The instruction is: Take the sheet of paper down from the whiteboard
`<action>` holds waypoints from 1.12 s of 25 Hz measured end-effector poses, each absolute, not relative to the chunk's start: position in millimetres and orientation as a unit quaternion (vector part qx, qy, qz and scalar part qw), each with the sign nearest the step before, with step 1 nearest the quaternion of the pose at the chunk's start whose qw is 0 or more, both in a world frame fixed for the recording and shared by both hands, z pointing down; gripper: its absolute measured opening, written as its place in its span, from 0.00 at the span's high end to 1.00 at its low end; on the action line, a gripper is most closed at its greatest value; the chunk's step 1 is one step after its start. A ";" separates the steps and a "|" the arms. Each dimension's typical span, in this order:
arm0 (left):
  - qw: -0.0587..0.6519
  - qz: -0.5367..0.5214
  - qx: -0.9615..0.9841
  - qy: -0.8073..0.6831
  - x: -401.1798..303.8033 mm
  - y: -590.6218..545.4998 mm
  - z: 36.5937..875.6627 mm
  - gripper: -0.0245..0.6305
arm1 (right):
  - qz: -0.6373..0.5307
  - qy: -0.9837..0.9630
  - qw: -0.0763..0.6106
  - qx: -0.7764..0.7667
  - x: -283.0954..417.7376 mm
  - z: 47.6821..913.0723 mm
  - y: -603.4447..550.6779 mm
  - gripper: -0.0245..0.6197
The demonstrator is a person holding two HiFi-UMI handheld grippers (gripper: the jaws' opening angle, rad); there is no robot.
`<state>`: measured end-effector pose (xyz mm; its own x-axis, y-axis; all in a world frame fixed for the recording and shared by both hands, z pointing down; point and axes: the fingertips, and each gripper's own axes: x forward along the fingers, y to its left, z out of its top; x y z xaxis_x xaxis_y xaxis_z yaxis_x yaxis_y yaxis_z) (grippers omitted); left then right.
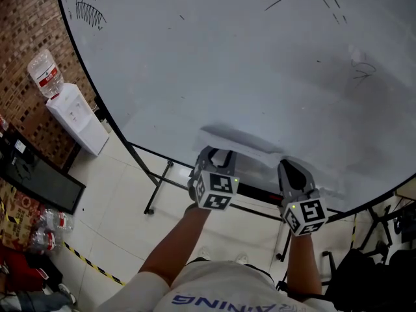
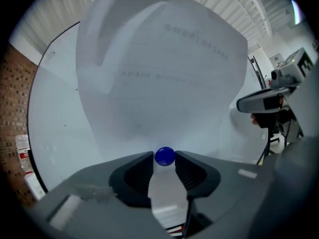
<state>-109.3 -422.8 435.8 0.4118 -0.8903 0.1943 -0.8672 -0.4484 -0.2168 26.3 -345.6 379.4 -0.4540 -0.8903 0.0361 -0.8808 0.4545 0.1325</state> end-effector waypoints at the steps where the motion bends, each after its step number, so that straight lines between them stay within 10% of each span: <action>1: 0.042 -0.142 -0.837 0.526 -109.2 -423.0 435.9 0.74 | -0.055 -0.853 0.056 0.516 23.9 378.0 -346.3 0.89; 4: 0.038 -0.138 -0.837 0.529 -110.0 -422.6 436.1 0.74 | -0.076 -0.863 0.079 0.493 10.2 376.7 -348.2 0.72; 10: 0.026 -0.132 -0.844 0.519 -109.0 -422.8 435.3 0.74 | -0.117 -0.869 0.091 0.473 -8.3 365.2 -360.5 0.70; 15: 0.018 -0.129 -0.850 0.511 -108.7 -423.1 435.3 0.76 | -0.117 -0.870 0.079 0.472 -10.4 362.7 -360.2 0.95; 28: 0.006 -0.122 -0.856 0.502 -113.4 -417.4 429.5 0.76 | -0.105 -0.875 0.056 0.468 -7.4 358.1 -357.6 0.95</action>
<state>-113.4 -417.4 429.5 0.4671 -0.8606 0.2031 -0.8578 -0.4967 -0.1319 -7.4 -357.6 358.1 -0.5547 -0.8320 -0.0001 -0.8083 0.5389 0.2370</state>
